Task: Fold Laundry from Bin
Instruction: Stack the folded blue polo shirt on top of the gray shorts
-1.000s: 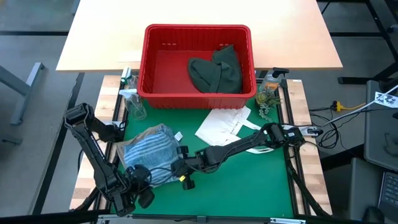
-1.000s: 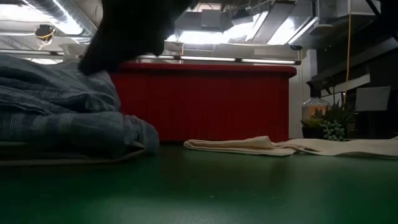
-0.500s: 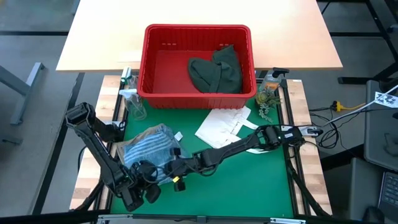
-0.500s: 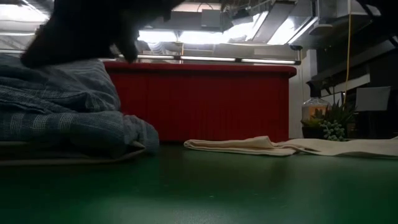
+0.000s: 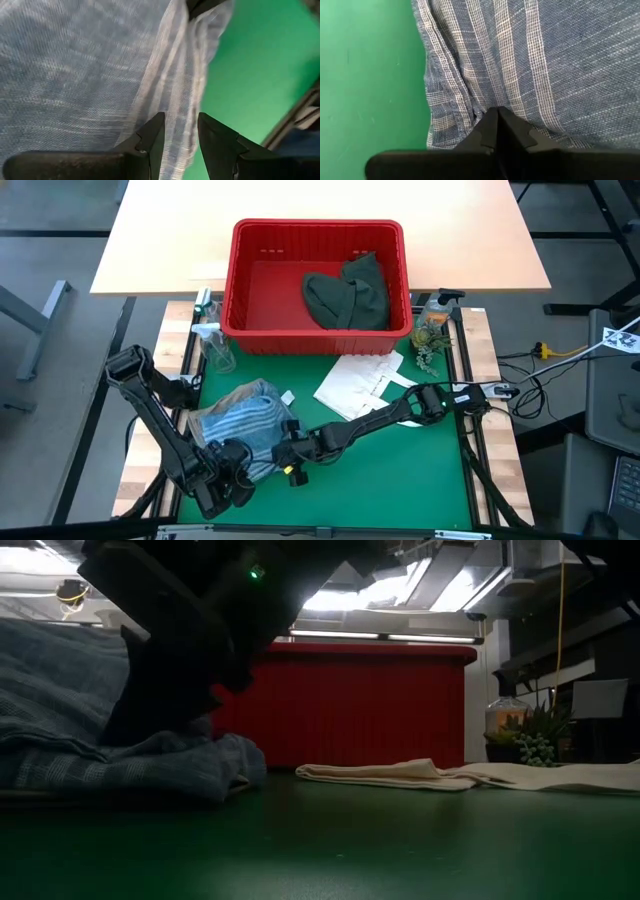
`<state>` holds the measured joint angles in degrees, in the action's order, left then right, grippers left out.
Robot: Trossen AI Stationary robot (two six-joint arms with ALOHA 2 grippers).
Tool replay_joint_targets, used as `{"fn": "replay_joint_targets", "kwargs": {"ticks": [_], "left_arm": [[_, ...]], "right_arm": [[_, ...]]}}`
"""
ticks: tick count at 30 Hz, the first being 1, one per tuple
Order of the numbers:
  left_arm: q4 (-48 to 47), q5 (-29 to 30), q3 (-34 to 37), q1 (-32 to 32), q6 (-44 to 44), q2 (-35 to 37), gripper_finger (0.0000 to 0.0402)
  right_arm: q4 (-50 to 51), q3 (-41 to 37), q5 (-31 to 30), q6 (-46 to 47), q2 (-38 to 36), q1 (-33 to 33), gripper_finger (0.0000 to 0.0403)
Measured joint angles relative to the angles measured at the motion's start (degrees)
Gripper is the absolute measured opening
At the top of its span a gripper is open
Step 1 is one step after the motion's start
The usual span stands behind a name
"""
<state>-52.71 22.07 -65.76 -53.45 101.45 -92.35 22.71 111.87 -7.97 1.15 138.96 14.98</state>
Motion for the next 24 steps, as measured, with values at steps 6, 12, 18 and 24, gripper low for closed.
{"fn": "replay_joint_targets", "kwargs": {"ticks": [6, 12, 18, 24], "left_arm": [[-1.18, -4.35, 0.00, -1.27, 0.24, -3.55, 0.0111], [-1.15, -5.90, 0.00, -2.60, 0.35, -6.04, 0.0111], [-0.83, -1.29, 0.00, -3.87, 0.42, -2.93, 0.0111], [-0.83, 2.49, -0.04, -5.01, 0.40, 1.71, 0.0111]], "right_arm": [[-0.37, 0.00, 0.00, 0.00, 0.02, 0.00, 0.0017], [-0.60, 0.00, 0.02, -0.09, 0.02, 0.00, 0.0017], [0.06, -0.11, 0.02, -0.13, -0.88, 0.00, 0.0017], [0.23, -0.15, 0.04, -0.13, -4.60, -0.02, 0.0017]]}}
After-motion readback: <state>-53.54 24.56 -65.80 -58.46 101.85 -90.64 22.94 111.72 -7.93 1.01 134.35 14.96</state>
